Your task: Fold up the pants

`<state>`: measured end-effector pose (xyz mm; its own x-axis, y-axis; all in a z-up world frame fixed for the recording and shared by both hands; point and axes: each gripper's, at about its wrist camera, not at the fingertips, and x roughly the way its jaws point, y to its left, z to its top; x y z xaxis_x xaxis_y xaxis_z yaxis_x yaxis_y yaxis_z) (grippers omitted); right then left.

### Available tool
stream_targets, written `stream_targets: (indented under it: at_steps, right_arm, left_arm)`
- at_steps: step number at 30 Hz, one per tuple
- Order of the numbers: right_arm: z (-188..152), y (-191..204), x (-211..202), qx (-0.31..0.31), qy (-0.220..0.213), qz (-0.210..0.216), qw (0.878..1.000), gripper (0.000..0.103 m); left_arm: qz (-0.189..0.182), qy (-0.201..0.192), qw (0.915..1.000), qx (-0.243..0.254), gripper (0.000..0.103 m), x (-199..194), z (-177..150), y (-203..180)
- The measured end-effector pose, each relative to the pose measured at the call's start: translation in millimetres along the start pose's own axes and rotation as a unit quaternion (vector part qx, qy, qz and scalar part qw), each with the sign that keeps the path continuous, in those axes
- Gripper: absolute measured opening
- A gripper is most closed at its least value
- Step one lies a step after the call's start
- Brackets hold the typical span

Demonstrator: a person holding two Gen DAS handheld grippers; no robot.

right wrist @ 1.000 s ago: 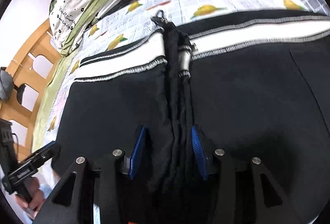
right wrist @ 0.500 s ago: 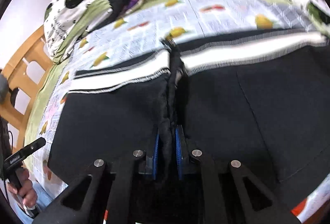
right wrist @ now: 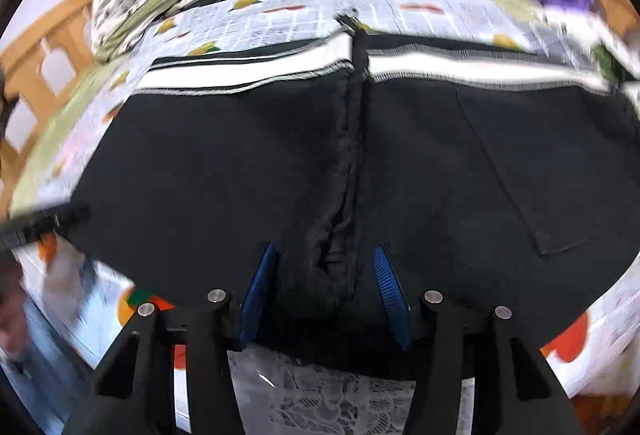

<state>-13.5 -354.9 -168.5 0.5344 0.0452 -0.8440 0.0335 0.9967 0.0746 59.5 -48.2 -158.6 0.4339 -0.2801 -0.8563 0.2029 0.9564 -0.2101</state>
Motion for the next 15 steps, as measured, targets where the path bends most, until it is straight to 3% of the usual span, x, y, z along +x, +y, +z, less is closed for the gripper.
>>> stream_targets:
  at_steps: [2,6,9,13,15]
  right_arm:
    - [2.2,-7.2,-12.6,0.016,0.001,0.005,1.0,0.051]
    - [-0.4,-38.3,-53.7,0.092,-0.038,0.04,0.994,0.051]
    - [-12.0,-62.4,-71.3,0.145,-0.046,0.053,0.987,0.057]
    - [-37.9,-91.3,-61.5,0.23,-0.026,0.056,0.971,0.059]
    - [-49.8,-103.1,-47.2,0.269,-0.005,0.041,0.962,0.059]
  left_arm:
    - [0.003,-0.012,0.9999,0.001,0.067,-6.7,9.5,-2.1]
    - [-0.002,-0.021,0.9997,0.011,0.067,-6.0,31.9,-7.3]
    - [0.0,-0.028,0.9995,0.013,0.067,3.4,47.0,-7.6]
    - [-0.012,-0.012,0.9998,0.004,0.067,30.1,64.1,4.5]
    - [-0.01,-0.005,0.9999,0.002,0.061,42.0,69.7,10.8]
